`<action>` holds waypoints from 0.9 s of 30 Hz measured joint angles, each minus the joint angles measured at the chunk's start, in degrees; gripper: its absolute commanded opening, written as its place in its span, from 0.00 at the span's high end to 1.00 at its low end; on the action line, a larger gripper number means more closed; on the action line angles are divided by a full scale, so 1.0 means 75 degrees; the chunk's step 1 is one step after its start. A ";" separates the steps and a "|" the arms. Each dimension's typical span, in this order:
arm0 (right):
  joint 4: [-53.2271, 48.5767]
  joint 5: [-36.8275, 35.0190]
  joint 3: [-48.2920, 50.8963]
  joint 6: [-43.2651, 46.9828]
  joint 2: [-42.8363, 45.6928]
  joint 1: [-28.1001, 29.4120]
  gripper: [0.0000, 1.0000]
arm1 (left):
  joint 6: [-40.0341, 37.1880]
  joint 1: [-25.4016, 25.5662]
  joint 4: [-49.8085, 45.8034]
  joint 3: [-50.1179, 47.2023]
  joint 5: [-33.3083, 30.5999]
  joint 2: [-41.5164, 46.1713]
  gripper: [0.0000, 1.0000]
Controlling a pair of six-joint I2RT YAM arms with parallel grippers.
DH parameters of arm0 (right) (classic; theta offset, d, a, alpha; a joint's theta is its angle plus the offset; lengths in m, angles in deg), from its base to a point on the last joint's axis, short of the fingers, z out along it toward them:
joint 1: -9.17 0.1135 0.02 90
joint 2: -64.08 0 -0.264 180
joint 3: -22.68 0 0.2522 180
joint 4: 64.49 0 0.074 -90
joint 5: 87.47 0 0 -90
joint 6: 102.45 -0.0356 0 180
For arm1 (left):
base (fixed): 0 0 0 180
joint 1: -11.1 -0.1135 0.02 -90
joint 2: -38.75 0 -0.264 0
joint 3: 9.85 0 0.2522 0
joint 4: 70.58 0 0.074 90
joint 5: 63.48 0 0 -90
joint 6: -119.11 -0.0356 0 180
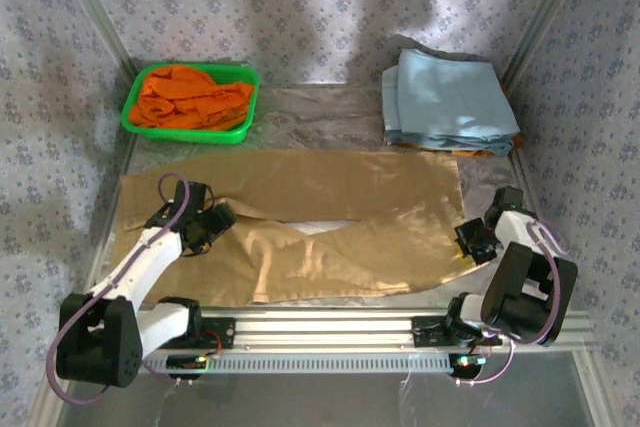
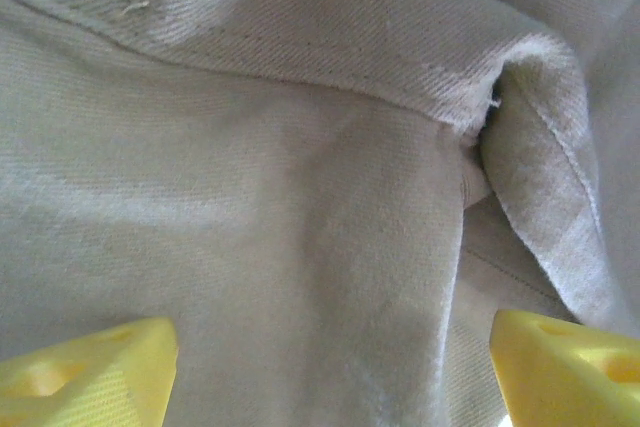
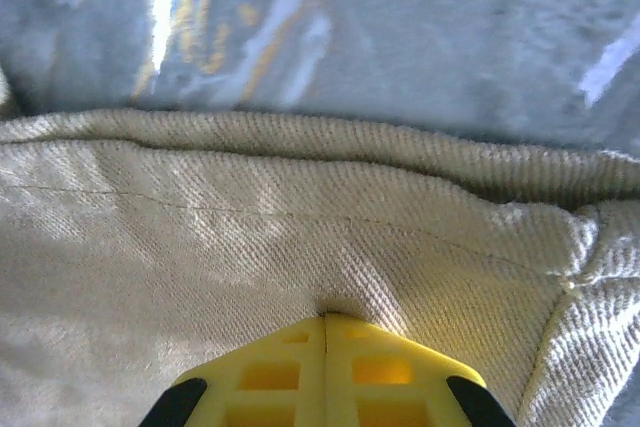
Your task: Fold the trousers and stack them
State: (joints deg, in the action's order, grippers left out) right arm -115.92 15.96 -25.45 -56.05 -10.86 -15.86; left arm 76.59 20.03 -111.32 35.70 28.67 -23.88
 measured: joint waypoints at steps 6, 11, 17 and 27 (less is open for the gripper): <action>-0.0475 0.0778 -0.0067 0.0551 -0.0356 -0.1218 1.00 | 0.0020 -0.0236 0.0405 0.0114 0.0251 -0.0338 0.18; -0.0822 0.1061 0.0061 0.0938 -0.0187 -0.1600 1.00 | 0.0044 -0.0399 0.0609 0.0157 0.0399 -0.0338 0.18; -0.1746 0.0248 -0.0105 0.0702 0.1020 -0.0697 1.00 | 0.0047 -0.0449 0.0659 0.0157 0.0519 -0.0335 0.16; -0.0965 -0.1204 -0.2468 0.0230 -0.1658 0.4045 1.00 | 0.0184 -0.0466 0.0286 0.0125 0.0423 -0.0035 0.02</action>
State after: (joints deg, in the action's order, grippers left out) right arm -123.16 6.93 -43.96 -54.32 -23.30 14.47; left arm 77.97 16.53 -109.18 36.64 31.84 -24.14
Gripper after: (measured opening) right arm 0.066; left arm 0.968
